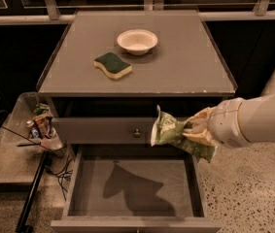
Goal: Place green jalapeno chip bag into middle drawer
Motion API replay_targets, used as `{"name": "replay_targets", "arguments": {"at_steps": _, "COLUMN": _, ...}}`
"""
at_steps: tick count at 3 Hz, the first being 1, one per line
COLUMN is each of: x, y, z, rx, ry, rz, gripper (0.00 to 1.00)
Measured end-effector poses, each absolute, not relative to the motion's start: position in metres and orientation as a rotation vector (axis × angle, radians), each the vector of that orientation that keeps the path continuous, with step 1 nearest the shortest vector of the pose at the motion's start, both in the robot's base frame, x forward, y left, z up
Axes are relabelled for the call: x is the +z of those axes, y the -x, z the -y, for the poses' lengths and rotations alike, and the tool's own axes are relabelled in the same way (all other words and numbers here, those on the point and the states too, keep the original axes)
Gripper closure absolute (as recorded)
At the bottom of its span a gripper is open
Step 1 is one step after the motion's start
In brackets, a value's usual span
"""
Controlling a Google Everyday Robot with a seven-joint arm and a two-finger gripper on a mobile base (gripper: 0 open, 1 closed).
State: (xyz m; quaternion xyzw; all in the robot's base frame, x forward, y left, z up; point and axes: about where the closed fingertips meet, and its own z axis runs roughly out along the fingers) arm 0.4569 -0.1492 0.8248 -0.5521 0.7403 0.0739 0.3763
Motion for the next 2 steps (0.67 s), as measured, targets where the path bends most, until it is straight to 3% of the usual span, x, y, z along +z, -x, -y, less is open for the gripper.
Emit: {"name": "replay_targets", "arguments": {"at_steps": 2, "x": 0.731, "y": -0.451, "z": 0.097, "rx": 0.384, "ry": 1.472, "rz": -1.881, "gripper": 1.00}}
